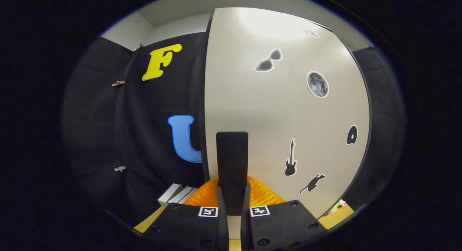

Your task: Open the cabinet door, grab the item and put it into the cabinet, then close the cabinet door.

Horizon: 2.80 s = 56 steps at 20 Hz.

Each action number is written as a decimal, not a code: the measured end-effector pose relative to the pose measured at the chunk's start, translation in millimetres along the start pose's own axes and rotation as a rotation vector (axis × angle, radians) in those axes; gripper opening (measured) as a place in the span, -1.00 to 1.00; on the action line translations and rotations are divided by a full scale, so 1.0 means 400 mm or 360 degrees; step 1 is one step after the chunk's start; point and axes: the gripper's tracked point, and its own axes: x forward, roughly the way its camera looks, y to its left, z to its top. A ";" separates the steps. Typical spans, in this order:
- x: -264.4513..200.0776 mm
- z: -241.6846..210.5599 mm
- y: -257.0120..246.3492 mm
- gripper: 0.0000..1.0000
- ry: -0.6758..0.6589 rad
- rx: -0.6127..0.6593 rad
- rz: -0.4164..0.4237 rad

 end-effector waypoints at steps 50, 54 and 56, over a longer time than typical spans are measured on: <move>-0.246 0.055 -0.343 -0.75 -0.0124 0.0026 -0.0407; -0.238 0.061 -0.345 -0.74 -0.0151 0.0052 -0.0417; -0.236 0.060 -0.351 -0.74 -0.0148 0.0018 -0.0412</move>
